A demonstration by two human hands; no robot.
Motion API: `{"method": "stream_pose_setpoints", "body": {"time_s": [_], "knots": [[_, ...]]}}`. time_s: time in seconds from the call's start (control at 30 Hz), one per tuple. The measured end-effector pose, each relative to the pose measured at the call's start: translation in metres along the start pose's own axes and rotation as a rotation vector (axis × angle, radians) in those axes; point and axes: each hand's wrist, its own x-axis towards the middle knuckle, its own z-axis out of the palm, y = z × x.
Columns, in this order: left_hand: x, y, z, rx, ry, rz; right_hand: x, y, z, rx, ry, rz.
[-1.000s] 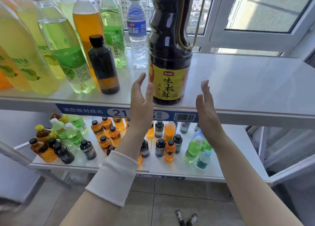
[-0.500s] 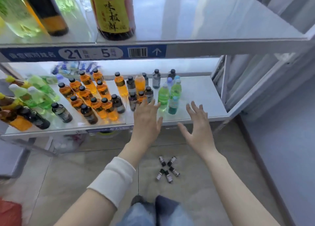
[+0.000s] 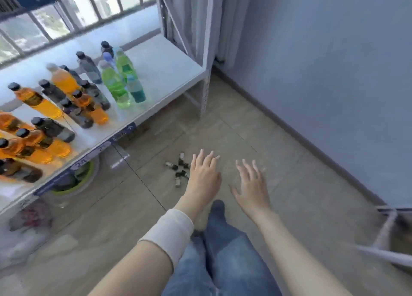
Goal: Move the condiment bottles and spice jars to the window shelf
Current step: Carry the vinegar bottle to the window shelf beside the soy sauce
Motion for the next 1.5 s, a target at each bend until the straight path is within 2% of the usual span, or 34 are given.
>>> {"method": "stream_pose_setpoints", "body": {"time_s": [0.13,0.3,0.57,0.8,1.1,1.37,1.5], "knots": [[-0.026,0.058,0.035,0.069,-0.181,0.190,-0.077,0.048,0.004,0.029,0.025,0.245],[-0.056,0.139,0.074,0.149,-0.297,0.381,-0.161,0.109,0.004,0.081,0.057,0.469],[-0.114,0.305,0.154,0.103,-0.365,0.540,-0.312,0.243,-0.014,0.191,0.277,0.744],[-0.192,0.449,0.225,0.071,-0.440,0.757,-0.446,0.340,-0.030,0.256,0.478,0.974],[-0.235,0.598,0.281,0.033,-0.438,1.028,-0.532,0.443,-0.052,0.265,0.683,1.131],[-0.228,0.742,0.317,-0.018,-0.373,1.139,-0.577,0.573,-0.124,0.182,0.772,1.164],[-0.234,0.820,0.330,0.004,-0.351,1.228,-0.610,0.629,-0.166,0.146,0.897,1.153]]}}
